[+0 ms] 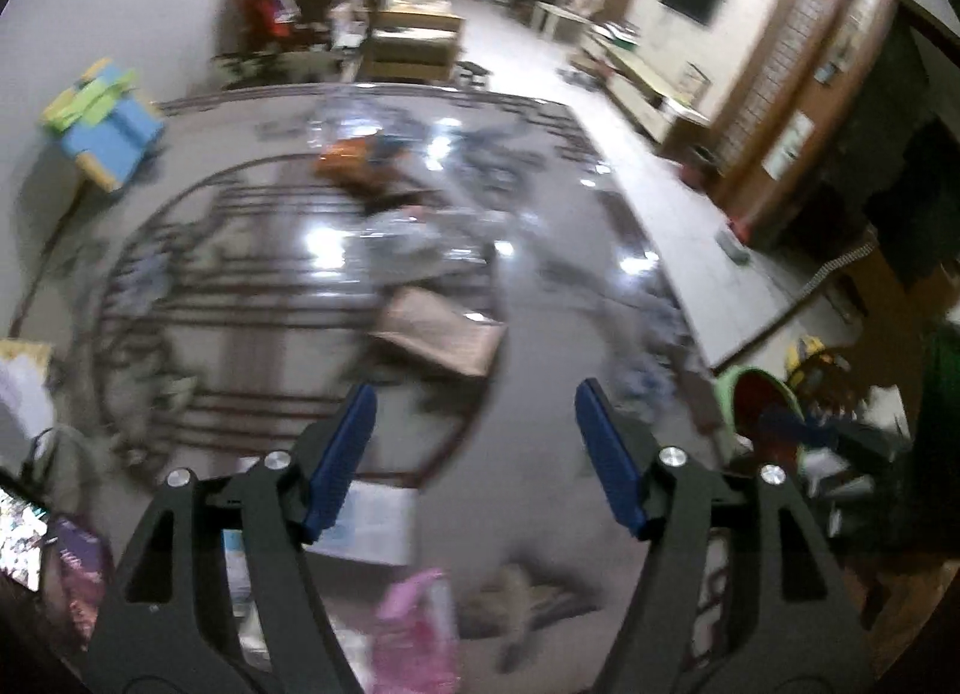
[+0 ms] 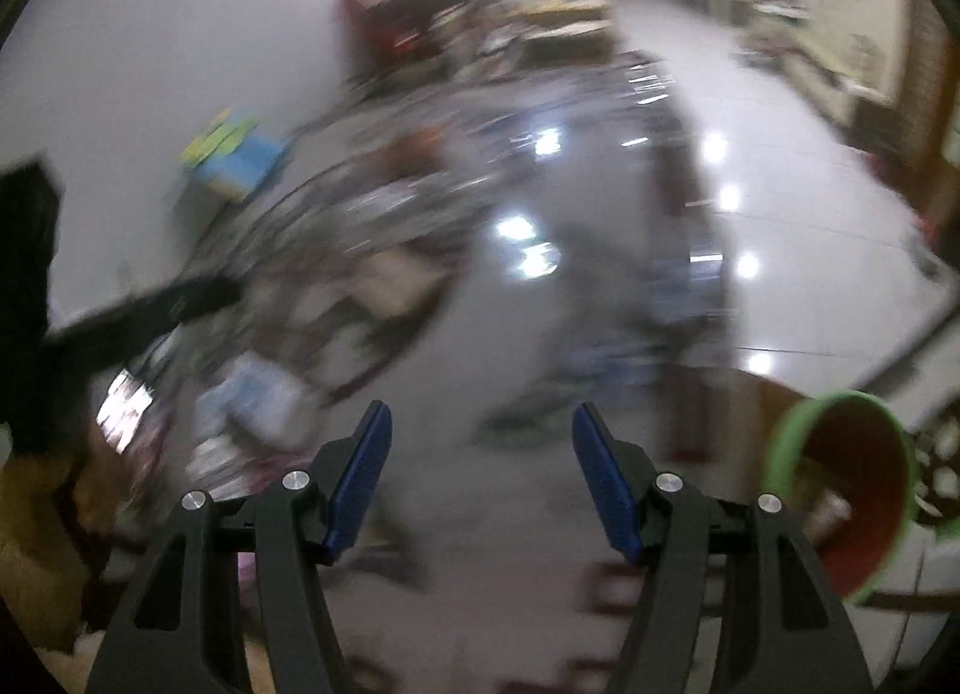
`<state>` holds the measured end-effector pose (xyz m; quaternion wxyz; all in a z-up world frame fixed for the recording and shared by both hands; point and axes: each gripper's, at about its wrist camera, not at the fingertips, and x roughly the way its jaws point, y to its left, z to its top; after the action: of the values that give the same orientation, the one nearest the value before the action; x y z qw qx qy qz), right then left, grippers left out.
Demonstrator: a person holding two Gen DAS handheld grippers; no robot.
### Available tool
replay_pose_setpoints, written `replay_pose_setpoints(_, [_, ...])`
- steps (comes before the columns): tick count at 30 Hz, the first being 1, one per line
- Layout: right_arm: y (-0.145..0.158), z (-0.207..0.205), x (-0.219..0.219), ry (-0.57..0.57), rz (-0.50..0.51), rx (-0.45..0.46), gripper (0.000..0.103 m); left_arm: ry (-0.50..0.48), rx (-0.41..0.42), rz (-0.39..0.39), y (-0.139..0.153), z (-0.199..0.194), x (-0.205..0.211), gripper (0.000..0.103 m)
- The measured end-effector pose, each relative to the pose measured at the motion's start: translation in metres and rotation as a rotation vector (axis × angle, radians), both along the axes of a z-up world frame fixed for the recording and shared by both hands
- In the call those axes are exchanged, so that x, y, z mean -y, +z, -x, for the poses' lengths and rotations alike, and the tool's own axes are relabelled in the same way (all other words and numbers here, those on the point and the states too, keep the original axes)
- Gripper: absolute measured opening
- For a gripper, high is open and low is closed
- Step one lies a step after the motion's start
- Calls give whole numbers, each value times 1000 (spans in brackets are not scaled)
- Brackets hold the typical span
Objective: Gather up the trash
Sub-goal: 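Move both open tools back over the cluttered table, then grasp the white paper cup with the left tool while the right tool grasps a pink wrapper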
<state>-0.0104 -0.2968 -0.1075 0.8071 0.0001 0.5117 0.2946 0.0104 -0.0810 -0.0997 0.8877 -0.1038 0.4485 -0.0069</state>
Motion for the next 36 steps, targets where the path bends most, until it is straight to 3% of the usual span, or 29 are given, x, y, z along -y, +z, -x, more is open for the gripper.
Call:
replay_pose_setpoints(3, [-27,18,-57,106,-63,-127,61,47,-13,2,-6,11,-37,67])
replay_pose_setpoints(6, [-53,27,-109,162,-25,-210,60,66,-36,14,-14,21,-64,67])
replay_pose_setpoints(13, [-91,36,-163,191,24,-317,61,64,-65,0,-24,41,-108,67])
replay_pose_setpoints(15, [-103,36,-173,172,91,-319,58,40,-75,-6,-29,46,-116,67])
replay_pose_setpoints(18, [-109,39,-177,144,115,-313,55,-17,-78,-15,-34,55,-124,68])
replay_pose_setpoints(21, [-110,38,-181,139,169,-253,31,-109,-74,-29,-40,64,-123,70])
replay_pose_setpoints(25, [-112,30,-175,89,158,-237,20,-347,-105,-71,-54,76,-104,71])
replay_pose_setpoints(28, [-101,22,-158,17,143,-195,12,-505,-169,-54,-69,86,-84,71])
replay_pose_setpoints(30, [-95,17,-149,-25,144,-171,11,-566,-234,-49,-85,92,-73,71])
replay_pose_setpoints(33, [-88,13,-139,-73,149,-148,11,-584,-299,-50,-106,95,-64,72])
replay_pose_setpoints(36, [-85,13,-132,-94,143,-147,15,-549,-376,37,-123,91,-65,73])
